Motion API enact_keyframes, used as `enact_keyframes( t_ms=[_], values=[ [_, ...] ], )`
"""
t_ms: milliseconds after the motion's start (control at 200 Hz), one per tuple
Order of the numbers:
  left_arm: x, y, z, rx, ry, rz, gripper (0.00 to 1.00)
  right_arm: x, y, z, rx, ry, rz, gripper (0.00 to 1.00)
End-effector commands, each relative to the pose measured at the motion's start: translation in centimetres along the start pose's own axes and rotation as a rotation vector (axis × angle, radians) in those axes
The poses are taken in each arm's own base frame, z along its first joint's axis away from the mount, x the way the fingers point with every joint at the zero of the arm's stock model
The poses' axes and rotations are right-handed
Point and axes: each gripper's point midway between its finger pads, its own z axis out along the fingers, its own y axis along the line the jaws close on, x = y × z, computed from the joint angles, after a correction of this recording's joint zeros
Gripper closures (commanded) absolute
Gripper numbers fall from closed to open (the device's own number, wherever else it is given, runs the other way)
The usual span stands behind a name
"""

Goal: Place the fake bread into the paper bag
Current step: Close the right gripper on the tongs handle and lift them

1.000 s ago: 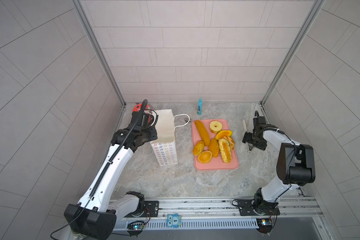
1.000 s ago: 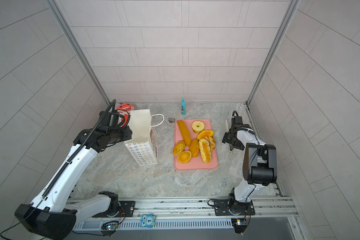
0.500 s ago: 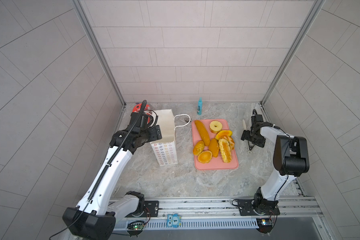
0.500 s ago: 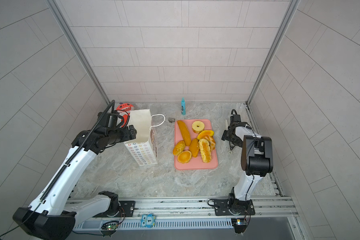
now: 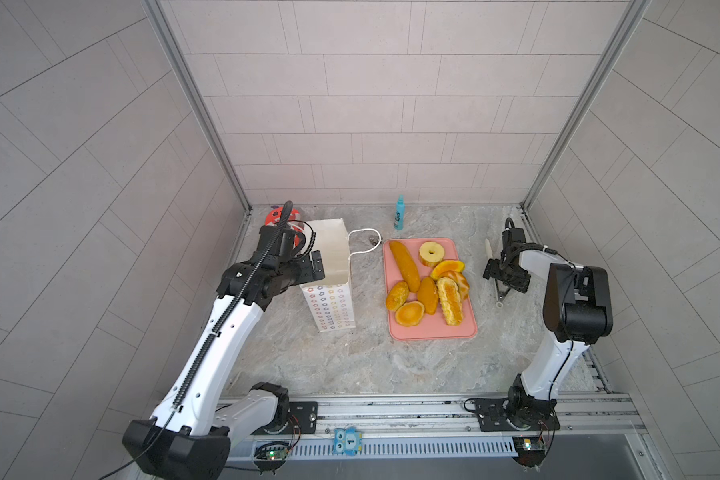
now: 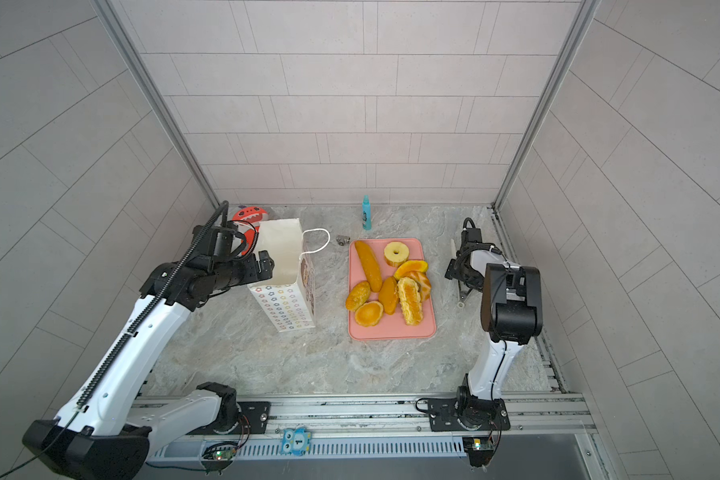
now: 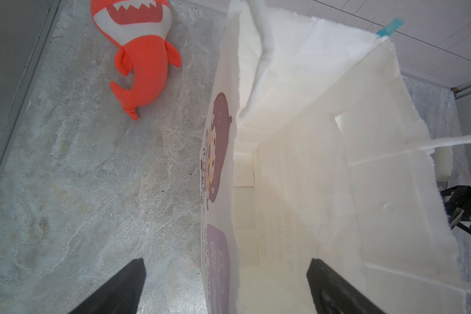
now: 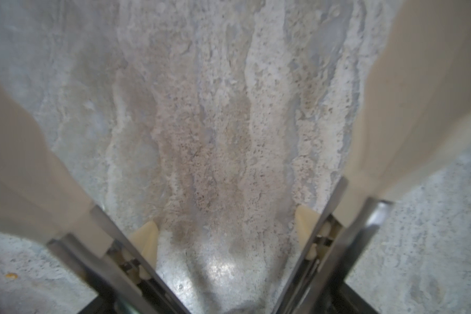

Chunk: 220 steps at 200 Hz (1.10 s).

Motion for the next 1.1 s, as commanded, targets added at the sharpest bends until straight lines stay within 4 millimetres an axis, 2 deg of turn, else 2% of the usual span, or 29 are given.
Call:
enact_keyframes(
  t_ms=[0,205,440,721,921,1096],
  values=[
    [0.2,0.3,-0.5,-0.002,-0.006,0.013,0.0,0.4,-0.6,0.9,0.026,0.026,0.005,0.12],
    [0.2,0.3,-0.9,-0.003,-0.015,0.016,0.0,0.6,-0.8,0.5,0.016,0.012,0.01,0.2],
    [0.3,0.4,-1.2,-0.002,-0.019,0.015,0.0,0.4,-0.6,-1.1,-0.02,-0.025,0.015,0.39],
    [0.1,0.5,-1.6,-0.001,-0.033,0.011,0.0,0.4,-0.5,-5.4,-0.089,-0.099,0.023,0.49],
    [-0.2,0.4,-2.0,0.004,-0.042,0.008,0.0,1.1,-0.4,-8.6,-0.15,-0.138,0.016,0.61],
    [-0.4,0.4,-2.5,0.003,-0.05,0.012,0.0,1.6,-0.2,-12.2,-0.217,-0.197,-0.004,0.62]
  ],
)
